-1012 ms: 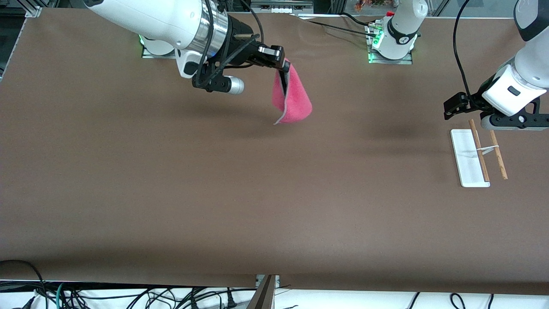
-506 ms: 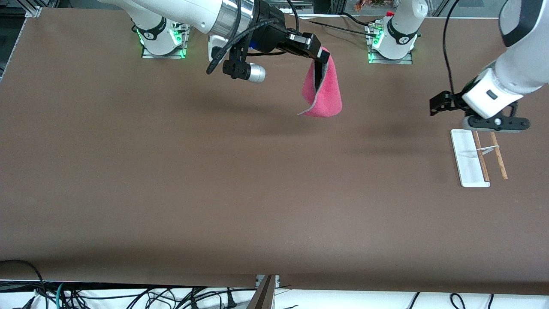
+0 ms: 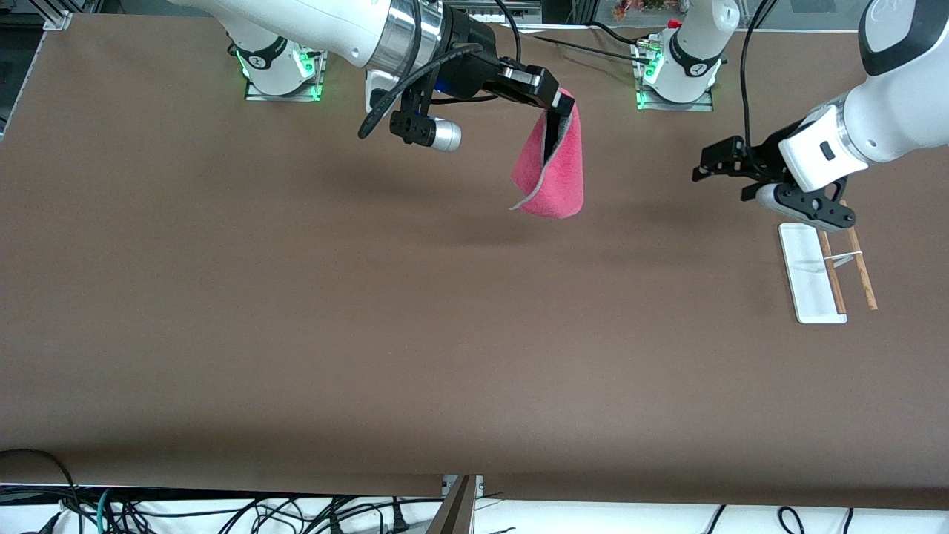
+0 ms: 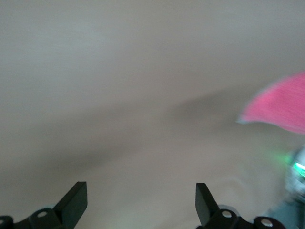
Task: Pass towel and hang on rack
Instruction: 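Hold the towel up with the right gripper while the left gripper approaches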
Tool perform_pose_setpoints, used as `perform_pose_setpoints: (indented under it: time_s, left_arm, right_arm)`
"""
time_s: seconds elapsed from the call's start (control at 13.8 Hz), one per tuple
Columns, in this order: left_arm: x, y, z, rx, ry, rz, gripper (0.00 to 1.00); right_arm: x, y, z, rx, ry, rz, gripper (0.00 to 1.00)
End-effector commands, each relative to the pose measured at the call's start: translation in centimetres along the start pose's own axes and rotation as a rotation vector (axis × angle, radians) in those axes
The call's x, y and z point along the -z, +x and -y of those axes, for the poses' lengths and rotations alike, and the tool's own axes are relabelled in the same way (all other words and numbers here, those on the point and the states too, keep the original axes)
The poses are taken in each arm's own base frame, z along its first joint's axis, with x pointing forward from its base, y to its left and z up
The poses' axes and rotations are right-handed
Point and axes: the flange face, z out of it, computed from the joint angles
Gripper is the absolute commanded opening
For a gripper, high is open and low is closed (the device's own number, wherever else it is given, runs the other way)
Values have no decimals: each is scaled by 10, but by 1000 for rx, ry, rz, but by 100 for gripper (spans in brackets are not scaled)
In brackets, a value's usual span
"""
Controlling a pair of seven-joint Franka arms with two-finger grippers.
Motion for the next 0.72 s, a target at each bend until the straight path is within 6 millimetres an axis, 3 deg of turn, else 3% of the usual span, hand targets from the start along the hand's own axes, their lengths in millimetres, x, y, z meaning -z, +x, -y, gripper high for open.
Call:
perform_pose_setpoints:
  time_s: [0.0, 0.14, 0.29, 0.51, 0.65]
  left_arm:
    - [-23, 0, -9, -209, -125, 47, 100]
    - [-34, 7, -18, -348, -240, 31, 100]
    - [-48, 19, -9, -509, -370, -18, 100]
    - [-93, 45, 10, -734, -557, -119, 100]
    - [-124, 49, 18, -806, -675, -201, 100]
  right_arm:
    - [0, -4, 4, -11, 17, 16, 0]
    - [-1, -4, 4, -11, 16, 16, 0]
    - [1, -2, 4, -13, 17, 14, 0]
    - [1, -3, 4, -14, 17, 15, 0]
    - [1, -3, 4, -16, 16, 15, 0]
